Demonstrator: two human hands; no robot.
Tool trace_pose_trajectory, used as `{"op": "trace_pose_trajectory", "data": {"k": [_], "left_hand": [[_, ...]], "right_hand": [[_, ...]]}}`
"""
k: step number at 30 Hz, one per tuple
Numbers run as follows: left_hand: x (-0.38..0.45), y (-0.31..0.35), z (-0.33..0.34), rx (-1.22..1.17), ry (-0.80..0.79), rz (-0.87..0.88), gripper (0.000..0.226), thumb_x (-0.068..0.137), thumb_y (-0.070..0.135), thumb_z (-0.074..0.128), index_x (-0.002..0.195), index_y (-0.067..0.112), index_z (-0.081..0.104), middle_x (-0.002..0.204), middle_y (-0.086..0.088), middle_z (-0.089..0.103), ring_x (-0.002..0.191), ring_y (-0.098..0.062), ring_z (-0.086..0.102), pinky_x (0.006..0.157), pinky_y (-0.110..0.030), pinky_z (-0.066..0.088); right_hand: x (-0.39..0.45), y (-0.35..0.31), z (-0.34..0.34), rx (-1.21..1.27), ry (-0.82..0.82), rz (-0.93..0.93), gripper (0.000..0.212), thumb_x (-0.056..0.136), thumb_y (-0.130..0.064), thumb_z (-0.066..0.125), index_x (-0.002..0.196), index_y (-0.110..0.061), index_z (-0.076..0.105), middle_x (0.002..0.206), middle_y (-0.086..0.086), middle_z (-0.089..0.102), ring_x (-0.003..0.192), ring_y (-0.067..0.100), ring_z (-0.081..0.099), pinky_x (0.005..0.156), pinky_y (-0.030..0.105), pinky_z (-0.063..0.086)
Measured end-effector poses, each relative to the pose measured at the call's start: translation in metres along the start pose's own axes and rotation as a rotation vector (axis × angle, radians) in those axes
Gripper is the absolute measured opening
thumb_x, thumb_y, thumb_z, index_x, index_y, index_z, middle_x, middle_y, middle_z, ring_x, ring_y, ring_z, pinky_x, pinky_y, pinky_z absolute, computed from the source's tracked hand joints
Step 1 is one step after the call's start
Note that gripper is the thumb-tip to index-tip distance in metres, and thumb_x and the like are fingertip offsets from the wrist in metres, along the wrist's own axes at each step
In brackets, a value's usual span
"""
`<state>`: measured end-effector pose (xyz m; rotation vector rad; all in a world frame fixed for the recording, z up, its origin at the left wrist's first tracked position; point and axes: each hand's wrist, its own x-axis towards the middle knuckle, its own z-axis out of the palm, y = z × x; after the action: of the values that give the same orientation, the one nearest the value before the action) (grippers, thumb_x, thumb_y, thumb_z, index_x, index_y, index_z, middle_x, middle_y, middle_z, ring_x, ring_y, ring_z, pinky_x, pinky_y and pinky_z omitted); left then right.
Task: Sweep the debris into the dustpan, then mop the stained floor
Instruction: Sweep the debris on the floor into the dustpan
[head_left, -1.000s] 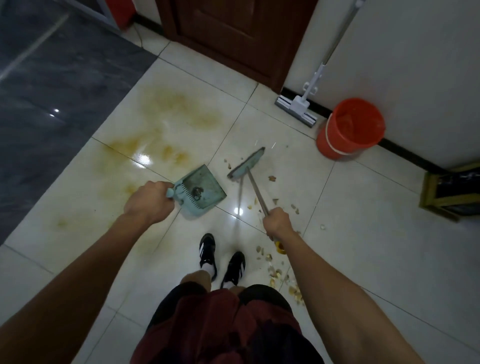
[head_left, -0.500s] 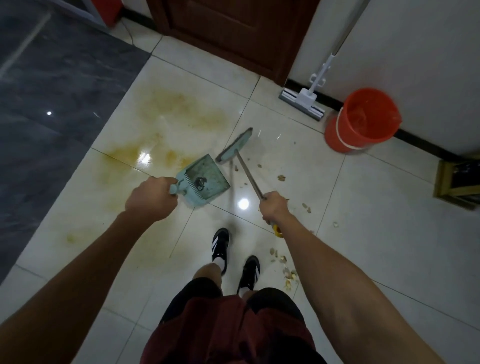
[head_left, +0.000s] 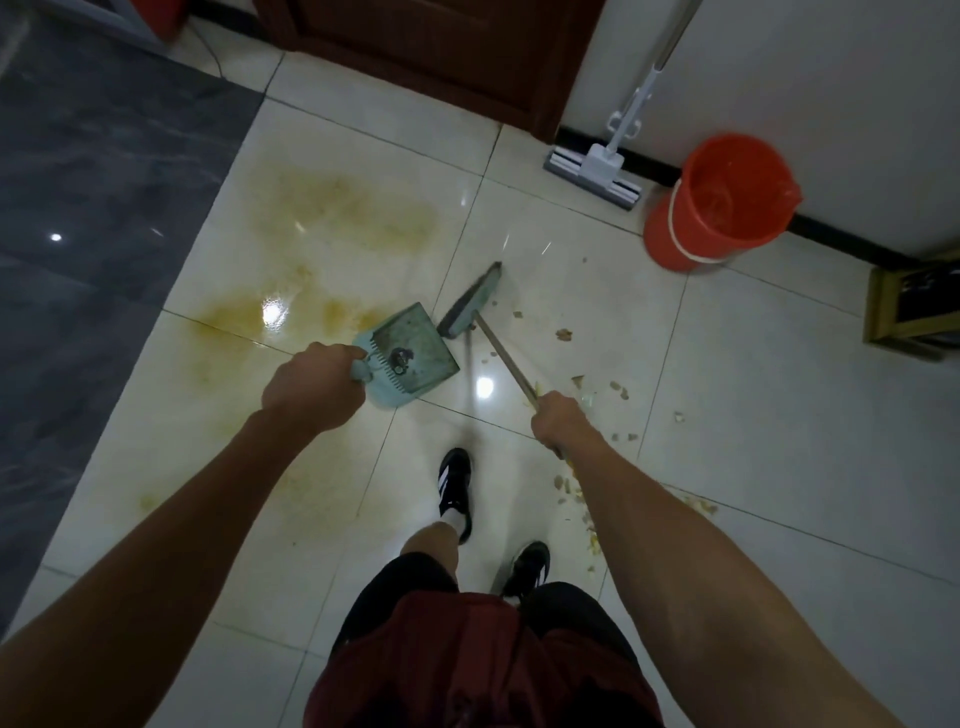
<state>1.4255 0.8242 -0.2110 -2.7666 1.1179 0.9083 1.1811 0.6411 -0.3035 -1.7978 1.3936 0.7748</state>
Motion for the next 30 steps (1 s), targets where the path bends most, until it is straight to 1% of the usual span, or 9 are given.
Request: {"op": "trace_pose_trajectory", "data": {"k": [2, 4, 8, 11, 13, 16, 20, 23, 30], "left_hand": [[-0.002, 0.005, 0.003, 0.003, -0.001, 0.025, 0.013, 0.089, 0.022, 0.057, 0.097, 0.023, 0.067, 0.080, -0.003, 0.063, 0.070, -0.025, 0.062, 0.063, -0.031, 0.051], [-0.005, 0.012, 0.007, 0.007, 0.001, 0.056, 0.015, 0.089, 0.022, 0.056, 0.098, 0.022, 0.068, 0.081, -0.004, 0.062, 0.070, -0.026, 0.062, 0.063, -0.031, 0.050], [-0.021, 0.034, 0.018, 0.033, -0.010, 0.066, 0.021, 0.088, 0.023, 0.056, 0.105, 0.026, 0.068, 0.093, -0.008, 0.065, 0.080, -0.031, 0.064, 0.072, -0.037, 0.055], [-0.040, 0.052, 0.034, 0.049, -0.018, 0.085, 0.032, 0.085, 0.022, 0.056, 0.113, 0.030, 0.069, 0.099, -0.010, 0.067, 0.087, -0.034, 0.065, 0.078, -0.041, 0.058], [-0.054, 0.064, 0.046, 0.072, -0.019, 0.103, 0.038, 0.085, 0.023, 0.058, 0.121, 0.034, 0.067, 0.103, -0.009, 0.068, 0.089, -0.034, 0.066, 0.079, -0.042, 0.058], [-0.072, 0.080, 0.064, 0.099, -0.017, 0.133, 0.040, 0.086, 0.026, 0.059, 0.125, 0.036, 0.065, 0.106, -0.010, 0.068, 0.090, -0.034, 0.066, 0.080, -0.042, 0.058], [-0.091, 0.104, 0.084, 0.139, -0.007, 0.186, 0.038, 0.087, 0.026, 0.059, 0.123, 0.036, 0.066, 0.103, -0.008, 0.068, 0.087, -0.034, 0.065, 0.076, -0.040, 0.057], [-0.102, 0.124, 0.095, 0.165, -0.004, 0.210, 0.040, 0.087, 0.025, 0.058, 0.125, 0.037, 0.065, 0.103, -0.006, 0.068, 0.086, -0.031, 0.064, 0.073, -0.038, 0.056], [-0.120, 0.169, 0.115, 0.200, -0.006, 0.289, 0.027, 0.087, 0.023, 0.061, 0.110, 0.031, 0.071, 0.094, -0.006, 0.069, 0.079, -0.030, 0.063, 0.067, -0.035, 0.053]], "right_hand": [[-0.009, 0.016, 0.007, 0.007, 0.017, 0.032, 0.031, 0.098, -0.014, 0.047, 0.126, -0.003, 0.053, 0.119, 0.017, 0.059, 0.104, 0.034, 0.063, 0.084, 0.040, 0.057], [-0.018, 0.034, 0.013, -0.009, 0.031, 0.059, 0.031, 0.097, -0.012, 0.049, 0.126, -0.003, 0.054, 0.118, 0.016, 0.061, 0.104, 0.033, 0.064, 0.084, 0.038, 0.056], [-0.034, 0.068, 0.028, -0.035, 0.037, 0.098, 0.030, 0.097, -0.011, 0.048, 0.125, -0.004, 0.055, 0.112, 0.014, 0.061, 0.099, 0.029, 0.064, 0.082, 0.036, 0.054], [-0.048, 0.095, 0.038, -0.038, 0.053, 0.118, 0.030, 0.097, -0.009, 0.048, 0.125, -0.005, 0.055, 0.105, 0.012, 0.059, 0.087, 0.026, 0.059, 0.073, 0.032, 0.050], [-0.059, 0.116, 0.042, -0.034, 0.057, 0.128, 0.031, 0.096, -0.009, 0.049, 0.126, -0.006, 0.054, 0.111, 0.012, 0.061, 0.095, 0.027, 0.062, 0.072, 0.032, 0.047], [-0.075, 0.154, 0.052, -0.012, 0.070, 0.147, 0.033, 0.095, -0.012, 0.052, 0.127, -0.007, 0.054, 0.120, 0.012, 0.061, 0.104, 0.029, 0.064, 0.077, 0.034, 0.050], [-0.097, 0.203, 0.066, 0.015, 0.088, 0.181, 0.031, 0.097, -0.010, 0.048, 0.127, -0.006, 0.054, 0.121, 0.013, 0.061, 0.106, 0.029, 0.063, 0.074, 0.032, 0.046], [-0.116, 0.238, 0.076, 0.043, 0.094, 0.200, 0.031, 0.098, -0.011, 0.045, 0.127, -0.003, 0.053, 0.124, 0.016, 0.060, 0.109, 0.031, 0.062, 0.078, 0.035, 0.049], [-0.157, 0.312, 0.087, 0.111, 0.095, 0.328, 0.034, 0.094, -0.010, 0.049, 0.128, -0.009, 0.055, 0.123, 0.012, 0.059, 0.110, 0.029, 0.061, 0.081, 0.037, 0.049]]}}
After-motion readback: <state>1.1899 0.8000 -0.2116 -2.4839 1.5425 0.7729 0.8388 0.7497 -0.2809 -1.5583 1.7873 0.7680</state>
